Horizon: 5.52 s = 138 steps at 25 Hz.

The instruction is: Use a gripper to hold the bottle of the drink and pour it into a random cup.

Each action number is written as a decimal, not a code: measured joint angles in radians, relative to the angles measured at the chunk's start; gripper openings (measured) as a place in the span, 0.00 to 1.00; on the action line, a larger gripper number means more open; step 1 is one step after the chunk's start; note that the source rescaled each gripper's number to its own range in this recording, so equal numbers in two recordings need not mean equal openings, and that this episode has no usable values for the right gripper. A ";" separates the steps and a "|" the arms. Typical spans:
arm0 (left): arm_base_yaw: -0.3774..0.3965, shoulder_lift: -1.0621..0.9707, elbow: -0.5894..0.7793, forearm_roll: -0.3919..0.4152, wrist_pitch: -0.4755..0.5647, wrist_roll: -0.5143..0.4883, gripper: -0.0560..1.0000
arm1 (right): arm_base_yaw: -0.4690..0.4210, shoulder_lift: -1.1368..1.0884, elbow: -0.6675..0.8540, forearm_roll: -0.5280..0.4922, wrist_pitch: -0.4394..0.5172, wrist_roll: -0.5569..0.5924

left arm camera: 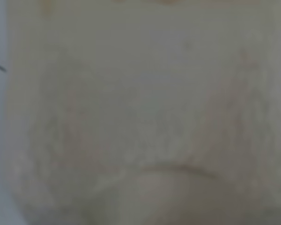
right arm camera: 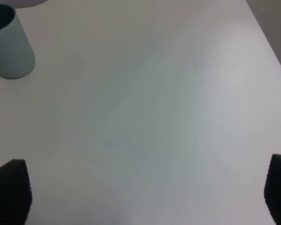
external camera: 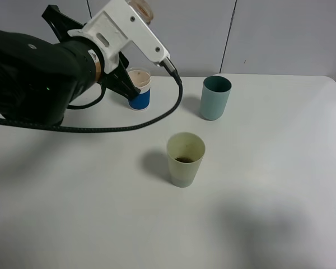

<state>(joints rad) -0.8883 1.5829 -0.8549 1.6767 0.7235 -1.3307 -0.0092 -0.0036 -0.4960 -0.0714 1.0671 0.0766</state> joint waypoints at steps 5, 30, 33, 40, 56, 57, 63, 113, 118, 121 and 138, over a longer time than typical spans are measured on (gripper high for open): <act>0.103 -0.018 0.000 0.001 -0.146 -0.063 0.05 | 0.000 0.000 0.000 0.000 0.000 0.000; 0.442 -0.049 0.051 -0.990 -1.031 1.010 0.05 | 0.000 0.000 0.000 0.000 0.000 0.000; 0.464 -0.026 0.120 -1.131 -1.170 1.149 0.05 | 0.000 0.000 0.000 0.000 0.000 0.000; 0.531 0.034 0.253 -1.332 -1.433 1.284 0.05 | 0.000 0.000 0.000 0.000 0.000 0.000; 0.585 0.348 0.285 -1.473 -1.781 1.317 0.05 | 0.000 0.000 0.000 0.000 0.000 0.000; 0.585 0.362 0.284 -1.478 -1.793 1.324 0.05 | 0.000 0.000 0.000 0.000 0.000 0.000; 0.586 0.449 0.284 -1.512 -1.870 1.331 0.05 | 0.000 0.000 0.000 0.000 0.000 0.000; 0.586 0.327 0.421 -1.604 -1.940 1.122 0.80 | 0.000 0.000 0.000 0.000 0.000 0.000; 0.586 0.213 0.476 -1.625 -1.939 1.104 0.80 | 0.000 0.000 0.000 0.000 0.000 0.000; 0.586 0.130 0.504 -1.627 -1.939 1.066 0.80 | 0.000 0.000 0.000 0.000 0.000 0.000; 0.586 -0.341 0.521 -1.763 -1.850 1.018 0.87 | 0.000 0.000 0.000 0.000 0.000 0.000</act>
<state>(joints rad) -0.3025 1.2418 -0.3340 -0.0866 -1.1269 -0.3126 -0.0092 -0.0036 -0.4960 -0.0714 1.0671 0.0766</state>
